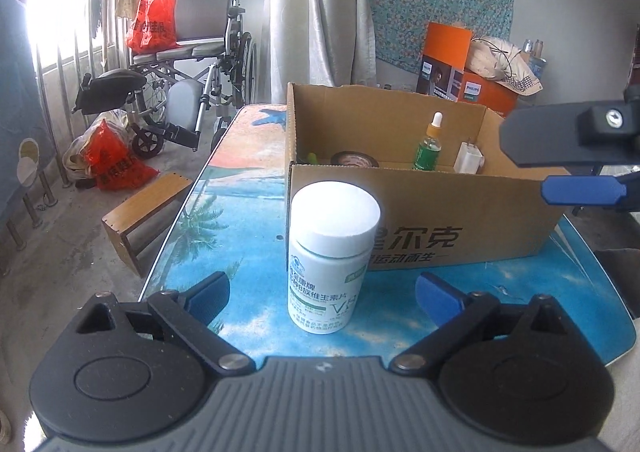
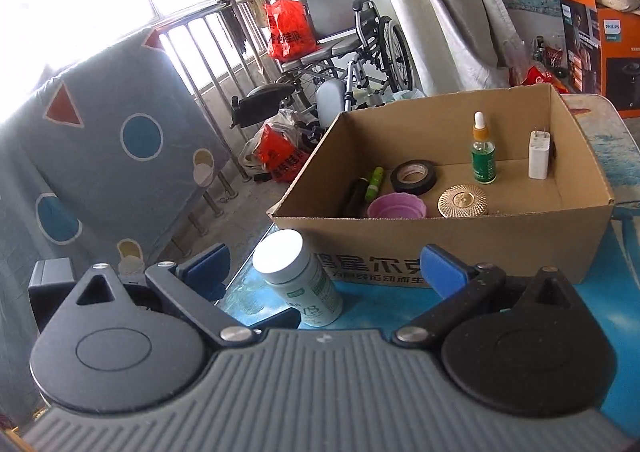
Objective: Organize rigid objects
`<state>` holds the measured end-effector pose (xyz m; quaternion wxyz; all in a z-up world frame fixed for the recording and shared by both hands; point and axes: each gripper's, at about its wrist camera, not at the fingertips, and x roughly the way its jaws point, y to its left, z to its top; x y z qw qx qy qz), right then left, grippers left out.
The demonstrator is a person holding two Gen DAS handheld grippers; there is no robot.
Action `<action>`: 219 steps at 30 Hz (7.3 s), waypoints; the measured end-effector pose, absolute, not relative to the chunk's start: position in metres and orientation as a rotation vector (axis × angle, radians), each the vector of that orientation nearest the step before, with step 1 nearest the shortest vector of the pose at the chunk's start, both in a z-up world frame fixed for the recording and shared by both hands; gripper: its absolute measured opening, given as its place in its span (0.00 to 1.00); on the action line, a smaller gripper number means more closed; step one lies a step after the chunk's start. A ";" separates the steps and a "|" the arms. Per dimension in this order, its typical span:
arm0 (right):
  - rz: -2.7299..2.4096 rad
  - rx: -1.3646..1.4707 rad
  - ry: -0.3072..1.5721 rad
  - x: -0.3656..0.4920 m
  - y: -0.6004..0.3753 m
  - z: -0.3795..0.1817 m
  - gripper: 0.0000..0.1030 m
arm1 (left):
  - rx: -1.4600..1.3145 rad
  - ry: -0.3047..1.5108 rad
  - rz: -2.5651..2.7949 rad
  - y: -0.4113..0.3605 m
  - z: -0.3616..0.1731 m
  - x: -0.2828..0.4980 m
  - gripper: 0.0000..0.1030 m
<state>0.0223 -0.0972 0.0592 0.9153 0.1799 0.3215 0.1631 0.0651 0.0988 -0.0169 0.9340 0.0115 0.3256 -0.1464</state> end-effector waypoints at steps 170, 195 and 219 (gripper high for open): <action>0.033 0.567 0.356 0.015 -0.269 0.098 0.91 | 0.116 0.591 -0.474 -0.050 0.090 0.116 1.00; -0.166 0.211 0.624 0.044 -0.175 0.055 0.99 | 0.110 0.679 -0.215 0.003 0.062 0.124 1.00; -0.171 0.145 0.720 0.065 -0.161 0.033 0.99 | 0.105 0.761 -0.170 0.016 0.044 0.124 1.00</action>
